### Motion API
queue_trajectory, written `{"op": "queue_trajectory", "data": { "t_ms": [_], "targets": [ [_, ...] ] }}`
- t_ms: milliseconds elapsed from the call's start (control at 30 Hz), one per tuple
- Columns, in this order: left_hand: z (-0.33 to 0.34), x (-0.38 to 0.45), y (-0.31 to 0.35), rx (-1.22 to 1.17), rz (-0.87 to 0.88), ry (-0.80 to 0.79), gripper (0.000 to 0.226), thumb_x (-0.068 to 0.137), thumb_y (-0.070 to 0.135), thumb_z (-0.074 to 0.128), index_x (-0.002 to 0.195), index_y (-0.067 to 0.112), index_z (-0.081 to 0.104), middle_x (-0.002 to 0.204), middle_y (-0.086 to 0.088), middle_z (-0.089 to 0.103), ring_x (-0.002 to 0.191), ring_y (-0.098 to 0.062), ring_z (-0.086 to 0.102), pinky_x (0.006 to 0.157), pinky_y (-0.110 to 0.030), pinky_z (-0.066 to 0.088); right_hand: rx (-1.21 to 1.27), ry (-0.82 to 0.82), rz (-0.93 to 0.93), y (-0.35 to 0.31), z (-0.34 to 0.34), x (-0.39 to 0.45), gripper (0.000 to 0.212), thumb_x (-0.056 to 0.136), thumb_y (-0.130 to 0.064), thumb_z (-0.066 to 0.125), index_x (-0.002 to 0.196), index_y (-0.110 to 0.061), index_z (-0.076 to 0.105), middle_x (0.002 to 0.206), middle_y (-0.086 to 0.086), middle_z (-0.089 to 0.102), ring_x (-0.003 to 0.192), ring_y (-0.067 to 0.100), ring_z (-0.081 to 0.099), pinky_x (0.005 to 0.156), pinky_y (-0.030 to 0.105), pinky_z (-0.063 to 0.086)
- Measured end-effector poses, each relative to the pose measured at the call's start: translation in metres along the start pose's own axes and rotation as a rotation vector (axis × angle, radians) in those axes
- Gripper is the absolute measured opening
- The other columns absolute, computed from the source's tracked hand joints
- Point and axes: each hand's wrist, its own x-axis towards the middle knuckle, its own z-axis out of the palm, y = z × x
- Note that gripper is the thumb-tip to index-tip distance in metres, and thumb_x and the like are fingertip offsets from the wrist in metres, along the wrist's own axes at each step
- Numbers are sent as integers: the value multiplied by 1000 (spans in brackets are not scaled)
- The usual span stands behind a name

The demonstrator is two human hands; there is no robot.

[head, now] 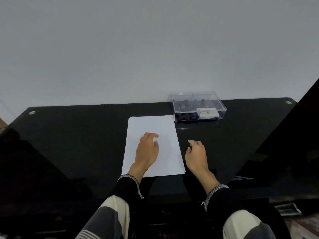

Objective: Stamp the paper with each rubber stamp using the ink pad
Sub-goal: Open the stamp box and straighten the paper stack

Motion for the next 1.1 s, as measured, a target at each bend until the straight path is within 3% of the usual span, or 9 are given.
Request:
{"op": "queue_trajectory", "data": {
  "t_ms": [100,267,467,633,700,767,867,1000,1100],
  "targets": [
    [17,18,15,-100,-24,-37,27,100,12,48,125,17,56,139,0,49,128,-16,45,99,-15,30,18,46,6,17,-11,18,37,99,-5,41,135,-5,48,136,11,48,126,23,43,98,28,39],
    [42,60,34,-218,-97,-78,42,101,14,48,143,17,41,151,-1,39,139,-20,36,108,-23,29,174,121,121,40,-32,69,39,100,-10,43,138,-5,45,141,9,42,130,22,42,104,27,33],
    [69,103,46,-341,-129,-113,58,102,18,44,154,20,18,159,2,24,145,-17,24,115,-29,21,418,204,295,47,-48,144,53,100,-25,46,147,-8,28,150,8,28,134,24,37,109,36,32],
    [91,121,51,-461,-149,-93,58,102,14,43,154,24,21,155,5,31,141,-12,30,115,-30,26,615,254,364,63,-46,192,68,96,-36,52,150,-12,18,149,10,34,133,27,41,110,45,36],
    [96,121,51,-472,-120,-71,59,100,8,44,152,28,25,147,13,40,130,-2,37,107,-16,31,662,250,389,68,-41,198,72,94,-39,55,150,-15,17,147,9,38,131,27,44,108,46,39],
    [100,121,51,-461,-110,-47,63,97,2,45,151,30,27,134,20,45,114,3,47,89,0,36,663,280,371,74,-37,202,67,92,-39,58,145,-15,26,140,6,45,124,24,50,103,43,45],
    [101,122,50,-423,-92,-44,65,96,2,45,151,32,27,126,19,54,69,6,57,61,-6,45,687,312,351,78,-37,201,54,92,-34,61,137,-17,37,131,1,50,113,17,54,88,29,47],
    [97,114,52,-411,-80,-40,56,98,5,47,148,28,35,113,19,56,71,26,51,60,3,39,710,370,365,78,-39,187,50,91,-29,62,134,-16,40,127,2,52,107,16,57,80,25,47],
    [91,98,52,-436,-83,-51,49,98,7,48,142,29,43,108,24,57,79,23,55,65,2,40,731,408,397,79,-38,168,53,90,-28,62,137,-15,39,131,3,51,113,20,56,91,33,50]
  ]
}}
